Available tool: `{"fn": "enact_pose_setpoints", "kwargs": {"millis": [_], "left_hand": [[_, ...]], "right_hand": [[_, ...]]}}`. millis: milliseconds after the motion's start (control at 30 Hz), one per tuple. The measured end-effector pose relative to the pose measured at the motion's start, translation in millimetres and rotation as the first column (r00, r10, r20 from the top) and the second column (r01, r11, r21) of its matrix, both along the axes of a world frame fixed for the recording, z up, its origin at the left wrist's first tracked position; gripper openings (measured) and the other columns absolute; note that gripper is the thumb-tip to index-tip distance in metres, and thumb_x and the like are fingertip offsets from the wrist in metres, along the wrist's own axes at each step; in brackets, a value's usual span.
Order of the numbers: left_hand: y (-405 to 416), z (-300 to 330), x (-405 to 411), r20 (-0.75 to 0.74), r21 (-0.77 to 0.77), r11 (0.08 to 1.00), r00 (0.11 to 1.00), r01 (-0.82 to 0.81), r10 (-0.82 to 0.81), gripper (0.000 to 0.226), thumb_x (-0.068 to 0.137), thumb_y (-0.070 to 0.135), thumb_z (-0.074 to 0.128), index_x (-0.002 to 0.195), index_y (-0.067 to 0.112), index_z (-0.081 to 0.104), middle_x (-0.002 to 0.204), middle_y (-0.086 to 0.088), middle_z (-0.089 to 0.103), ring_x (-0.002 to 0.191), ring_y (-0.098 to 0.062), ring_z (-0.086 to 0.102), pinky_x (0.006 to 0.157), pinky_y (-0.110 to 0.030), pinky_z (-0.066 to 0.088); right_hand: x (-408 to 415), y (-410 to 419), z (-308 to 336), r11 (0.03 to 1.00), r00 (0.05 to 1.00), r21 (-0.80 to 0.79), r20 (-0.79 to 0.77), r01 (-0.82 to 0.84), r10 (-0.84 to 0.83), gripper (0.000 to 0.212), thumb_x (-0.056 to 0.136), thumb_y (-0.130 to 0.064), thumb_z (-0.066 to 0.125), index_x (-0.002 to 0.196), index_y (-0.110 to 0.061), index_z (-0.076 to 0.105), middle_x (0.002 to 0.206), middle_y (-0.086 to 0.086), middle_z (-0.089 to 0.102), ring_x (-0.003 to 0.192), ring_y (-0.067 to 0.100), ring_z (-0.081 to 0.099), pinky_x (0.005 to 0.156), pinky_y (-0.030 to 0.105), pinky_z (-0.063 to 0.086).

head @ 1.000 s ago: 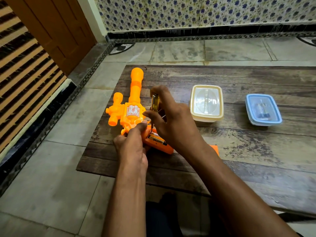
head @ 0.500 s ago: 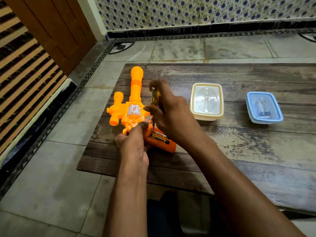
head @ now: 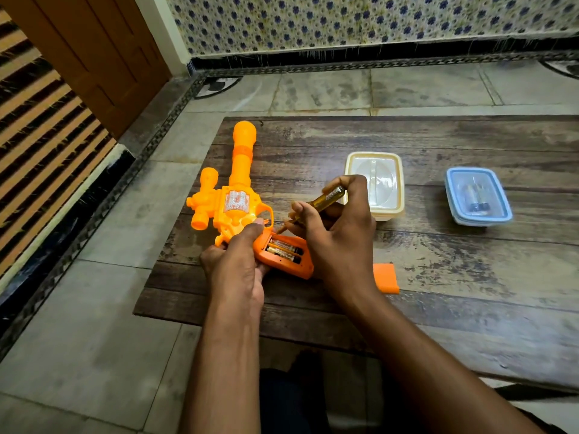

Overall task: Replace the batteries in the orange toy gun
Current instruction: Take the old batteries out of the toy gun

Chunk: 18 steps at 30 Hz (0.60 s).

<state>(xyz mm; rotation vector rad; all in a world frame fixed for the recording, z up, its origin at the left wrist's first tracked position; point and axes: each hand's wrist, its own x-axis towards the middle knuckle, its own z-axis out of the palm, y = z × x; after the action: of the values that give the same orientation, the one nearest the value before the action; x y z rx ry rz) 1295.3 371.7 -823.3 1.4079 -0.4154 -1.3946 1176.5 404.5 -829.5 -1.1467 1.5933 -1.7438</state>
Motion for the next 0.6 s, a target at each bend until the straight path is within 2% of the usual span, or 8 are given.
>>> {"fn": "enact_pose_setpoints", "kwargs": {"millis": [133, 233, 333, 433, 500, 600], "left_hand": [[1.3, 1.0, 0.4, 0.008, -0.005, 1.0, 1.0, 0.01, -0.01, 0.028, 0.083, 0.002, 0.079, 0.106, 0.013, 0.068, 0.104, -0.014, 0.077, 0.088, -0.029, 0.077, 0.072, -0.049, 0.063], [2.6, 2.8, 0.0, 0.017, -0.013, 1.0, 1.0, 0.025, -0.025, 0.034, 0.083, 0.004, 0.079, 0.115, 0.011, 0.067, 0.106, -0.015, 0.077, 0.089, -0.032, 0.077, 0.078, -0.053, 0.063], [3.0, 2.9, -0.2, 0.036, -0.011, 1.0, 0.999, 0.018, -0.018, 0.036, 0.084, 0.004, 0.078, 0.117, 0.011, 0.066, 0.105, -0.014, 0.076, 0.087, -0.029, 0.077, 0.073, -0.045, 0.064], [3.5, 3.4, -1.1, 0.063, -0.015, 1.0, 0.998, 0.02, -0.019, 0.032, 0.083, 0.001, 0.077, 0.112, 0.009, 0.069, 0.104, -0.014, 0.076, 0.08, -0.024, 0.075, 0.069, -0.04, 0.062], [2.7, 2.7, -0.7, 0.065, -0.005, 1.0, 0.998, 0.019, -0.019, 0.035, 0.082, 0.001, 0.077, 0.115, 0.008, 0.069, 0.105, -0.015, 0.076, 0.081, -0.024, 0.074, 0.067, -0.038, 0.061], [0.0, 0.6, 0.6, 0.047, 0.004, 1.0, 0.999, 0.014, -0.014, 0.038, 0.081, 0.003, 0.079, 0.116, 0.01, 0.066, 0.101, -0.013, 0.076, 0.079, -0.024, 0.075, 0.062, -0.036, 0.061]], "right_hand": [[-2.5, -0.5, 6.1, 0.999, 0.999, -0.009, 0.011, -0.044, 0.044, 0.036, 0.092, -0.017, 0.074, 0.109, -0.019, 0.043, 0.085, 0.013, 0.071, 0.073, 0.02, 0.077, 0.065, 0.048, 0.064], [-5.7, -3.2, 12.2, 0.99, 0.972, -0.048, -0.203, -0.134, 0.121, 0.035, 0.091, -0.017, 0.074, 0.108, -0.018, 0.043, 0.082, 0.009, 0.072, 0.07, 0.021, 0.076, 0.063, 0.047, 0.062], [-6.6, -4.0, 18.3, 0.97, 0.913, -0.073, -0.359, -0.233, 0.192, 0.037, 0.091, -0.015, 0.074, 0.11, -0.02, 0.042, 0.082, 0.006, 0.071, 0.072, 0.02, 0.075, 0.063, 0.046, 0.06], [-0.9, -4.8, 20.7, 0.956, 0.848, -0.065, -0.482, -0.285, 0.22, 0.041, 0.093, -0.019, 0.072, 0.114, -0.025, 0.038, 0.082, 0.009, 0.071, 0.072, 0.03, 0.074, 0.059, 0.048, 0.057], [3.5, -7.2, 23.0, 0.955, 0.828, -0.054, -0.514, -0.291, 0.223, 0.046, 0.093, -0.016, 0.072, 0.118, -0.027, 0.035, 0.083, 0.01, 0.072, 0.07, 0.033, 0.072, 0.058, 0.048, 0.055], [4.7, -12.6, 28.8, 0.949, 0.829, -0.027, -0.494, -0.315, 0.261, 0.05, 0.093, -0.01, 0.07, 0.123, -0.025, 0.034, 0.084, 0.009, 0.072, 0.068, 0.025, 0.069, 0.06, 0.045, 0.052]]}}
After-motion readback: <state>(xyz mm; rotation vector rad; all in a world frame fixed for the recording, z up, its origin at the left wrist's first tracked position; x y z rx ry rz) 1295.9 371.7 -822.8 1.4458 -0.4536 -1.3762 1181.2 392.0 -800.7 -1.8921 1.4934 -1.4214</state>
